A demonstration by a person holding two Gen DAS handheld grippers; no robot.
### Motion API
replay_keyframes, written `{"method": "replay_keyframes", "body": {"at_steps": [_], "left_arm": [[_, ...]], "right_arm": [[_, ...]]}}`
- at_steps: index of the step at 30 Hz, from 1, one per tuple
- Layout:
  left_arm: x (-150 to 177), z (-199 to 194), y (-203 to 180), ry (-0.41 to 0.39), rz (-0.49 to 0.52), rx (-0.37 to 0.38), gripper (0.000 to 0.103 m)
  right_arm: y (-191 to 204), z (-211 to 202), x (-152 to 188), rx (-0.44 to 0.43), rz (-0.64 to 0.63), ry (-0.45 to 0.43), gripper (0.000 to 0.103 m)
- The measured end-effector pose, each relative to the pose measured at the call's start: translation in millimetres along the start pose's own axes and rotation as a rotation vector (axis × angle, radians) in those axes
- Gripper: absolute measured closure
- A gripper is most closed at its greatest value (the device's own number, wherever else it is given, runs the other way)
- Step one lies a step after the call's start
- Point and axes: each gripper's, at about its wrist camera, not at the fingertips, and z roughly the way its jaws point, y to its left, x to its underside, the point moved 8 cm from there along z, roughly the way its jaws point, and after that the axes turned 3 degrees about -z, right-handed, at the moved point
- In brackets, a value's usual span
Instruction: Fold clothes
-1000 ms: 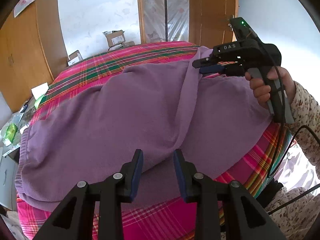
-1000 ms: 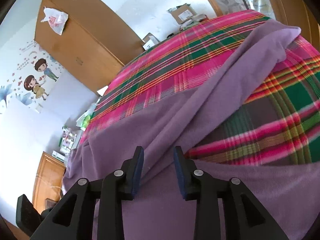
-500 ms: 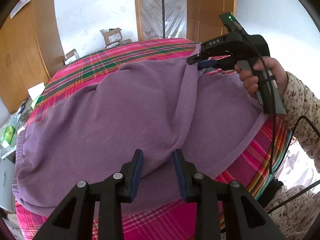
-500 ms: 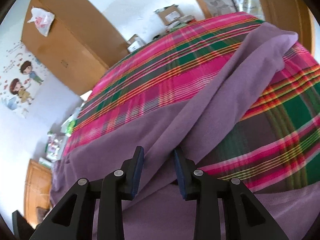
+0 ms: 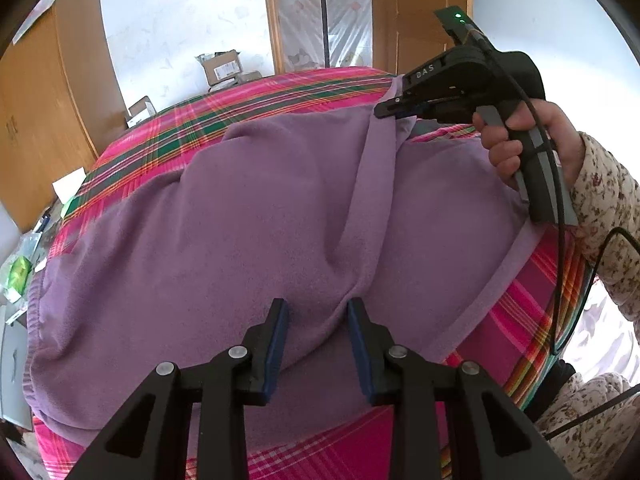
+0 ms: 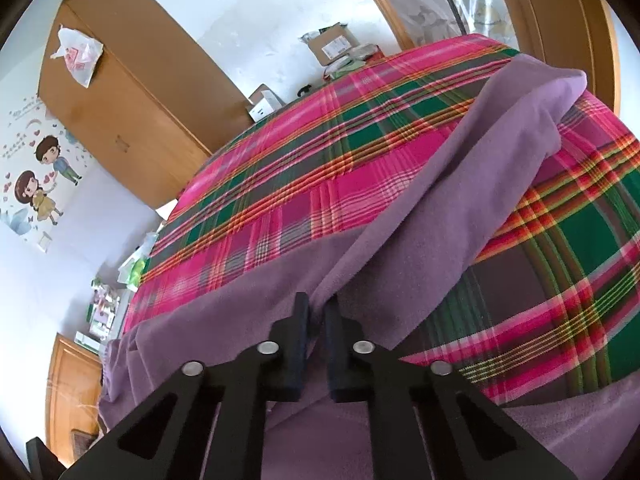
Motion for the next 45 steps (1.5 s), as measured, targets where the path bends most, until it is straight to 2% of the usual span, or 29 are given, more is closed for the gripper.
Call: {"method": "replay_keyframes", "body": {"at_steps": [6,11,19,24,27,29,31,33,35,40,43,44,45], "left_arm": [[-6,-4,3,-0.02,-0.037,0.041,0.085],[-7,-8,3,-0.037,-0.043,0.038,0.096],[-11,-24,8,-0.098,-0.072,0.036,0.1],[-7,-25,4,-0.092,-0.048,0.028,0.1],[-4,-20,2,-0.075,-0.033,0.003,0.096],[-2,-18,0,-0.071,-0.019,-0.01,0.078],[-1,-18,-2,-0.072,-0.005,-0.011,0.071],[-1,-17,-5,-0.067,0.007,-0.005,0.07],[0,-15,-9,-0.052,0.017,0.0,0.064],[-1,-9,-18,-0.044,0.051,-0.012,0.064],[-2,-4,-17,-0.031,0.063,-0.042,0.064],[-2,-2,-17,-0.028,0.067,-0.05,0.064],[-2,-1,-16,-0.025,0.07,-0.056,0.064]], "right_arm": [[4,-18,-3,0.007,-0.025,-0.066,0.1],[10,-43,-4,0.015,-0.052,-0.144,0.1],[16,-85,-2,0.025,-0.066,-0.254,0.1],[9,-102,8,0.041,-0.058,-0.277,0.1],[3,-105,17,0.071,-0.059,-0.282,0.1],[-1,-102,24,0.082,-0.057,-0.267,0.1],[-5,-99,28,0.092,-0.054,-0.254,0.1],[-9,-97,32,0.101,-0.051,-0.246,0.1],[-11,-96,35,0.101,-0.046,-0.242,0.097],[-20,-94,40,0.109,-0.03,-0.227,0.094],[-29,-92,44,0.106,-0.002,-0.216,0.081],[-32,-92,45,0.1,0.011,-0.213,0.068],[-34,-92,45,0.091,0.024,-0.214,0.062]]}}
